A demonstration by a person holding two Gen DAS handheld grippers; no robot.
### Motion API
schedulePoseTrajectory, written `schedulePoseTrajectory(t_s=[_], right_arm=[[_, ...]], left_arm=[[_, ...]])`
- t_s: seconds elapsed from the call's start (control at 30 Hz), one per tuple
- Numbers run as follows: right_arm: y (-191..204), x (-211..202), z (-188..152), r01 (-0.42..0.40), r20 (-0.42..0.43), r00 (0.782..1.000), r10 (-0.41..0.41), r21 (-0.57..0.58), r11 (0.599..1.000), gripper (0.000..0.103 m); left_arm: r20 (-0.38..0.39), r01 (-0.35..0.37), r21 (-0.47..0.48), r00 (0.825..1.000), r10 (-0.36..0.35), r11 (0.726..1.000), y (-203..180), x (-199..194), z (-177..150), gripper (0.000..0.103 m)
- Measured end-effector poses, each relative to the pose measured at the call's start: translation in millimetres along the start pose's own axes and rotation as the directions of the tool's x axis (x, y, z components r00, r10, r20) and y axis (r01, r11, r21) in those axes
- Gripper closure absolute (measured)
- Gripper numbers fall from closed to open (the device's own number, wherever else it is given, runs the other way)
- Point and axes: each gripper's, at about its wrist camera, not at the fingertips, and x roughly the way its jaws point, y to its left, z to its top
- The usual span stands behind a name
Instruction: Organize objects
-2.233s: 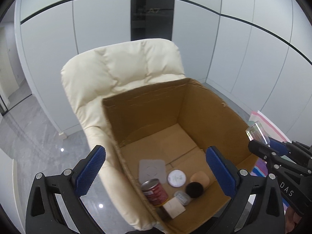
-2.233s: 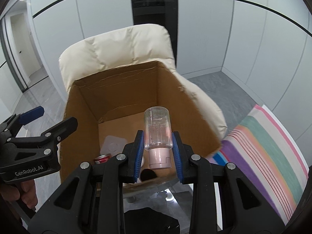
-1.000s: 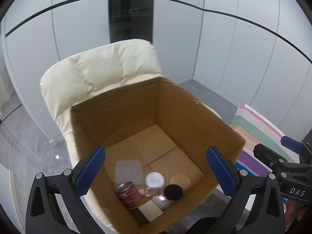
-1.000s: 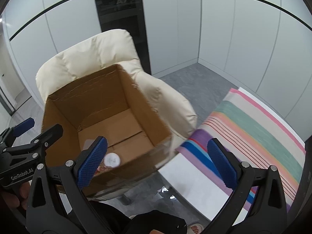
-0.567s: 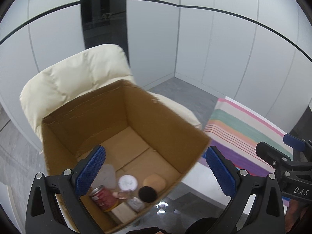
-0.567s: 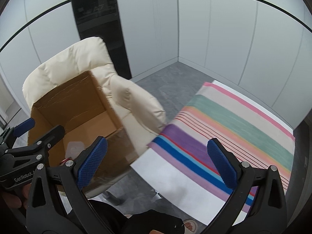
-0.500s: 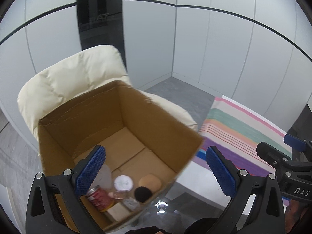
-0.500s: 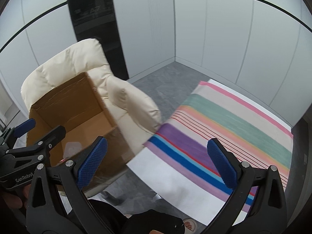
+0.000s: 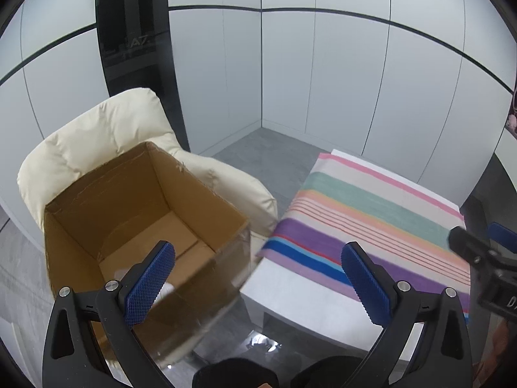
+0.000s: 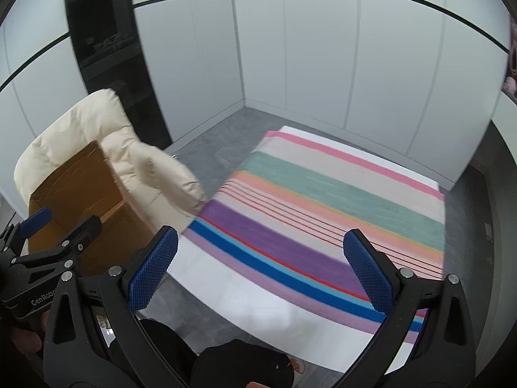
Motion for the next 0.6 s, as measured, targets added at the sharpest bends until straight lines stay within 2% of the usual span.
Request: schedulePoseTrajectory(t_s=[0.2, 0.6], right_arm=[[-25.1, -18.0, -16.1, 0.007, -0.012, 1.0, -0.006, 0.031, 0.999, 0.0], [-47.4, -67.0, -60.0, 0.034, -0.014, 0.999, -0.033, 0.055, 0.998, 0.0]], left_arm=[[0.013, -0.027, -0.001, 1.0, 0.027, 1.0, -16.5, -21.4, -5.2, 0.0], [0.005, 0.055, 0.103, 0.998, -0.056, 0.993, -48.5, -68.5, -41.2, 0.0]])
